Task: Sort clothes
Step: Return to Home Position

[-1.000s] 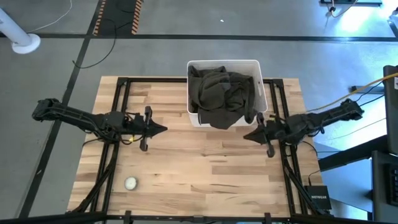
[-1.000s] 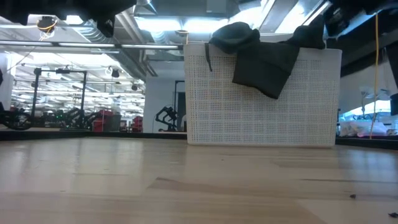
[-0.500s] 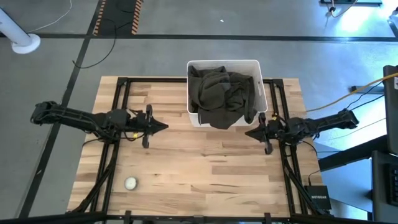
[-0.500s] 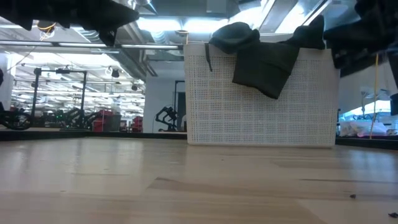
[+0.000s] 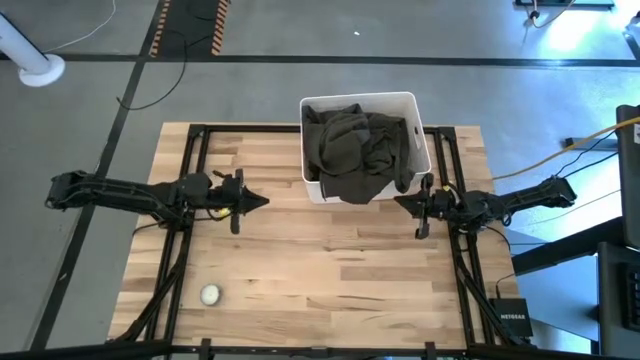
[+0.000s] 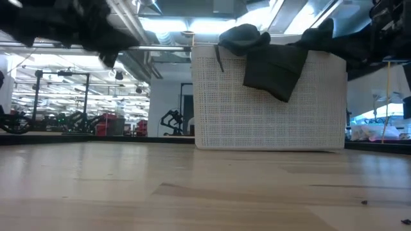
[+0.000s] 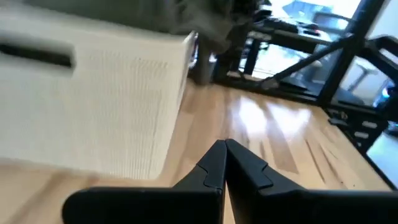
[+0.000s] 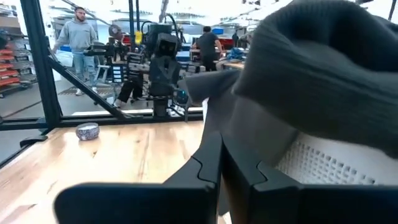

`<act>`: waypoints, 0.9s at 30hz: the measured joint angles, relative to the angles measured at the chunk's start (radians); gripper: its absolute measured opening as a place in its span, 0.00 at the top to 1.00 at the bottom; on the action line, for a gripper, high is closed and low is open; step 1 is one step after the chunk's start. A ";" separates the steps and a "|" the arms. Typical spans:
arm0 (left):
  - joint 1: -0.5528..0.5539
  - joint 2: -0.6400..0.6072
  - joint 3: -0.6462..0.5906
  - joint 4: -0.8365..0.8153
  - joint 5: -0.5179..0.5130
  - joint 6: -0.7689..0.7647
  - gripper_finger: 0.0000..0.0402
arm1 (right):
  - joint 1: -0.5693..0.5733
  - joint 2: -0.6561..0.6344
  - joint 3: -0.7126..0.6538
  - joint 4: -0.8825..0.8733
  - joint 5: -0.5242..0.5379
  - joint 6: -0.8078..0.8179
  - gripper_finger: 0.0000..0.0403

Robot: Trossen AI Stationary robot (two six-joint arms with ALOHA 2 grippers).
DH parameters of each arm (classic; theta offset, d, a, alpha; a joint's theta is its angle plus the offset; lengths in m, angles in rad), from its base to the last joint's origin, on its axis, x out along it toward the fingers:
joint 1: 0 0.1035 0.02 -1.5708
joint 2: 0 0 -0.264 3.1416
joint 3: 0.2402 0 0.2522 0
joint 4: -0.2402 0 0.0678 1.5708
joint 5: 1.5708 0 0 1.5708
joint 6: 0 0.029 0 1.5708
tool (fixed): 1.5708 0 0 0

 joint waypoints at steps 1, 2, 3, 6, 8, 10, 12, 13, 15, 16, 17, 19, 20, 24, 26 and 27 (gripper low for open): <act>0.005 -0.016 -0.026 0.002 -0.001 -0.031 1.00 | 0.000 0.000 0.000 -0.006 0.000 0.014 0.96; 0.008 -0.037 -0.054 0.015 -0.003 -0.059 1.00 | 0.000 0.000 0.000 -0.010 -0.001 0.019 0.96; 0.010 -0.065 -0.079 0.019 -0.006 -0.083 1.00 | 0.000 0.000 0.000 -0.012 -0.001 0.022 0.96; 0.009 -0.177 -0.145 0.020 -0.087 -0.132 1.00 | 0.000 0.000 0.000 -0.046 -0.004 0.025 0.96; 0.009 -0.254 -0.185 -0.010 -0.135 -0.146 1.00 | 0.000 0.000 0.000 -0.071 -0.009 0.025 0.96; 0.009 -0.329 -0.205 -0.051 -0.147 -0.145 1.00 | 0.000 0.000 0.000 -0.107 -0.011 0.025 0.96; 0.003 -0.392 -0.218 -0.107 -0.139 -0.137 1.00 | 0.000 0.000 0.000 -0.123 -0.013 0.025 0.96; -0.002 -0.419 -0.223 -0.133 -0.138 -0.136 1.00 | 0.000 0.000 0.000 -0.135 -0.017 0.025 0.96; -0.016 -0.470 -0.227 -0.176 -0.131 -0.133 1.00 | 0.000 0.000 0.000 -0.158 -0.021 0.025 0.96; -0.023 -0.493 -0.232 -0.193 -0.130 -0.125 1.00 | 0.000 0.000 0.000 -0.162 -0.022 0.025 0.96; -0.028 -0.515 -0.234 -0.211 -0.130 -0.119 1.00 | 0.000 0.000 0.000 -0.165 -0.022 0.025 0.96; -0.037 -0.559 -0.233 -0.249 -0.130 -0.097 1.00 | 0.000 0.000 0.000 -0.170 -0.022 0.025 0.96; -0.039 -0.580 -0.233 -0.260 -0.135 -0.087 1.00 | 0.000 0.000 0.000 -0.170 -0.022 0.025 0.96; -0.041 -0.664 -0.233 -0.260 -0.142 -0.013 1.00 | 0.000 0.000 0.000 -0.170 -0.022 0.025 0.96; -0.041 -0.681 -0.233 -0.272 -0.141 0.015 1.00 | 0.000 0.000 0.000 -0.170 -0.022 0.025 0.96; -0.040 -0.681 -0.233 -0.273 -0.142 0.015 1.00 | 0.000 0.000 0.000 -0.173 -0.022 0.025 0.96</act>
